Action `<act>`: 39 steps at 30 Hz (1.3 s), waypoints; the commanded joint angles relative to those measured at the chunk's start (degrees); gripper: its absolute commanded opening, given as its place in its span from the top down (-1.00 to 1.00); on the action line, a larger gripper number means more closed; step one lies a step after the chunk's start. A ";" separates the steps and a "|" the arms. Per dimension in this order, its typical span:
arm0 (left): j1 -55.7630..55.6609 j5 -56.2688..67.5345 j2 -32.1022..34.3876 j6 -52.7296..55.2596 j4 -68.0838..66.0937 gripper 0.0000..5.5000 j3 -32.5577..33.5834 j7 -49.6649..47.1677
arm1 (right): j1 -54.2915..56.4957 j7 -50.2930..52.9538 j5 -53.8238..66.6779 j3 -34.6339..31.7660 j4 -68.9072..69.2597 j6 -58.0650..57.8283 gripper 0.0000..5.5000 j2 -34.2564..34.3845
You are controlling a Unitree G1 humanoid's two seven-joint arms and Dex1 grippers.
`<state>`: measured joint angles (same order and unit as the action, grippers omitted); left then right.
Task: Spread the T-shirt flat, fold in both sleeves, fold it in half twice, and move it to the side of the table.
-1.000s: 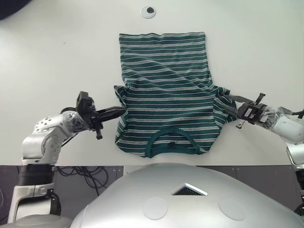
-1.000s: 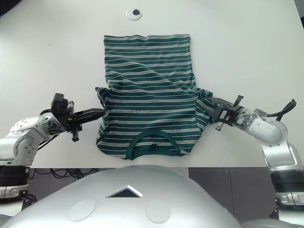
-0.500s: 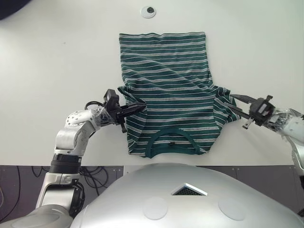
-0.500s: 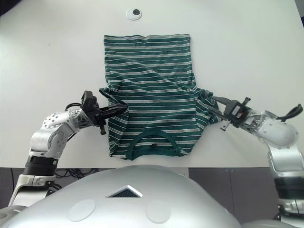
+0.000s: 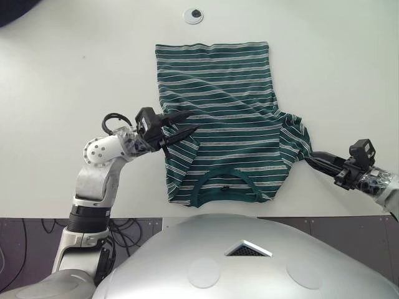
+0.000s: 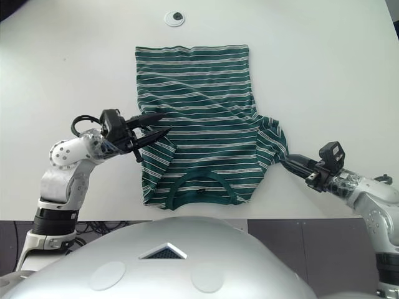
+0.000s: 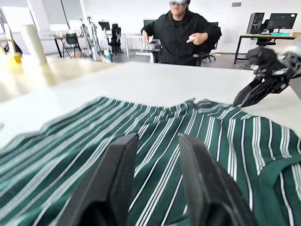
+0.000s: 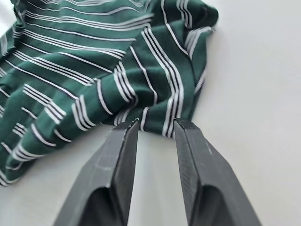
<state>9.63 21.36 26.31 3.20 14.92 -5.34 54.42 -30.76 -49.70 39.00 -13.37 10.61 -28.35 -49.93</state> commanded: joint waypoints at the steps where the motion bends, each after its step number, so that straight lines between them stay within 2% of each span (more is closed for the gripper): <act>1: 1.38 -0.44 0.71 -1.72 0.50 0.45 0.30 -0.23 | 1.04 0.59 -0.50 0.01 -0.73 -3.06 0.51 1.95; 10: 2.30 -0.85 0.41 -5.12 -2.33 0.45 -0.11 -0.29 | 3.93 1.49 -4.14 3.06 -2.85 -3.89 0.51 4.34; 18: 1.85 -0.99 0.37 -6.35 -3.83 0.45 -0.69 0.01 | 4.64 0.42 -6.80 2.95 -5.92 -1.50 0.51 4.88; 26: 2.00 -0.74 0.46 -5.97 -2.78 0.44 -1.35 -0.71 | 4.74 -1.11 -9.33 5.11 -6.26 1.41 0.96 5.23; 31: 1.77 -0.71 0.72 -5.60 -2.19 0.44 -1.49 -1.02 | 5.20 -0.86 -10.71 5.63 -7.69 2.78 0.99 5.90; 36: 1.54 -0.77 0.78 -5.43 -2.12 0.44 -1.59 -1.20 | 4.01 -3.92 -6.75 1.33 -6.63 2.16 0.99 4.85; 39: 1.30 -0.53 0.77 -5.19 -2.05 0.44 -1.59 -1.25 | 3.20 -6.51 -0.47 -5.38 -3.68 -0.78 0.99 4.16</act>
<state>11.43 21.31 26.55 -2.71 12.13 -6.84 53.51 -26.93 -55.09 35.09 -14.56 5.17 -26.84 -45.45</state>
